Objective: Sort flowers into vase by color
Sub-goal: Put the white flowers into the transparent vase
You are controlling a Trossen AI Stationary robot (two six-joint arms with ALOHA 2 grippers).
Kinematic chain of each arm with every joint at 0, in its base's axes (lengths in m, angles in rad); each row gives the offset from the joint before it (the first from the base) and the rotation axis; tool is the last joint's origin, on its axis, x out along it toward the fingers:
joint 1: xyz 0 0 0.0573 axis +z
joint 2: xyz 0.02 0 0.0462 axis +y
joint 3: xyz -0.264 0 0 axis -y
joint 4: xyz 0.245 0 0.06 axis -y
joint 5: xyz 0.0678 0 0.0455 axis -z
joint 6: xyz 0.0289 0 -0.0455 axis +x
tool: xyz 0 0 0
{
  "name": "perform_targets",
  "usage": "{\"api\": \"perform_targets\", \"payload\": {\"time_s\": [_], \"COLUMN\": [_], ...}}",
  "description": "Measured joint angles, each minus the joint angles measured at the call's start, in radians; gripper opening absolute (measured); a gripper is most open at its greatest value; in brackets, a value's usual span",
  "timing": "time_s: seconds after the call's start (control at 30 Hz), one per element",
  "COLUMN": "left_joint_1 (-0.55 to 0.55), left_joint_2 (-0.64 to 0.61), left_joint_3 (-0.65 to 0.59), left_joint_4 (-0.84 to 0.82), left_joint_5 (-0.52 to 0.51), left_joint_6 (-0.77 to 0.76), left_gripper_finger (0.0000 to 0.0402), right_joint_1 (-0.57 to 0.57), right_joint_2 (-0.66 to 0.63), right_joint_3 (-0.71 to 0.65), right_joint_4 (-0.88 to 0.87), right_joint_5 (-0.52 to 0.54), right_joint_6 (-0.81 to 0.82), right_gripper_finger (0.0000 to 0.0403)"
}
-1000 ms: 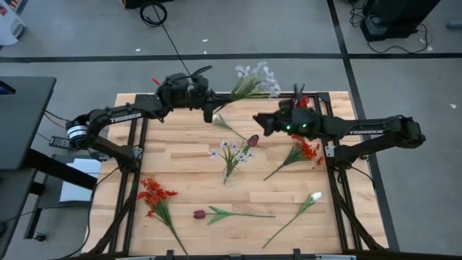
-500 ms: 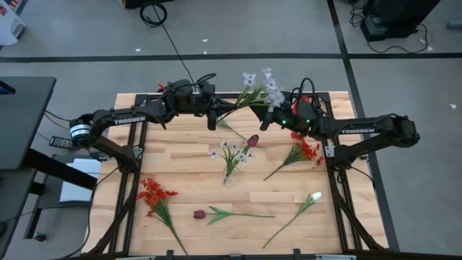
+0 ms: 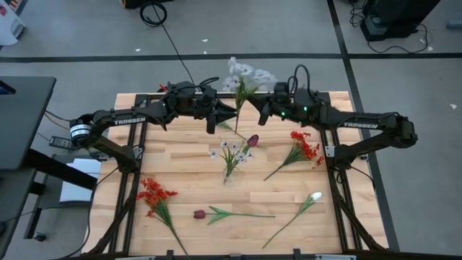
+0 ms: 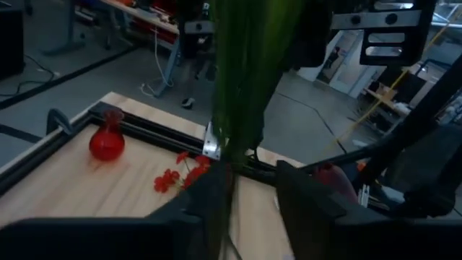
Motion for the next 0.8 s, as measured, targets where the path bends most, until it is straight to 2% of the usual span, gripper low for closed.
{"api": "perform_targets", "payload": {"time_s": [0.13,0.27,0.47,0.8], "left_joint_1": [0.006,0.005,0.003,-0.027], "left_joint_2": [0.0,0.0,0.0,0.009], "left_joint_3": [0.0,0.0,0.0,0.0], "left_joint_4": [0.016,0.046,0.054,0.052], "left_joint_5": [-0.001,-0.02,-0.098,-0.128], "left_joint_6": [-0.001,-0.024,0.018,0.17], "left_gripper_finger": [0.0174,0.0196,0.0194,0.0173], "right_joint_1": [-0.036,-0.059,-0.076,-0.099], "right_joint_2": [0.018,0.017,0.019,0.019], "right_joint_3": [0.117,0.156,0.155,0.154], "right_joint_4": [-0.176,-0.186,-0.188,-0.165], "right_joint_5": [-0.06,-0.116,-0.179,-0.246], "right_joint_6": [-0.04,-0.05,-0.013,0.078], "right_gripper_finger": [0.0003,0.0002,0.0002,0.0002]}}
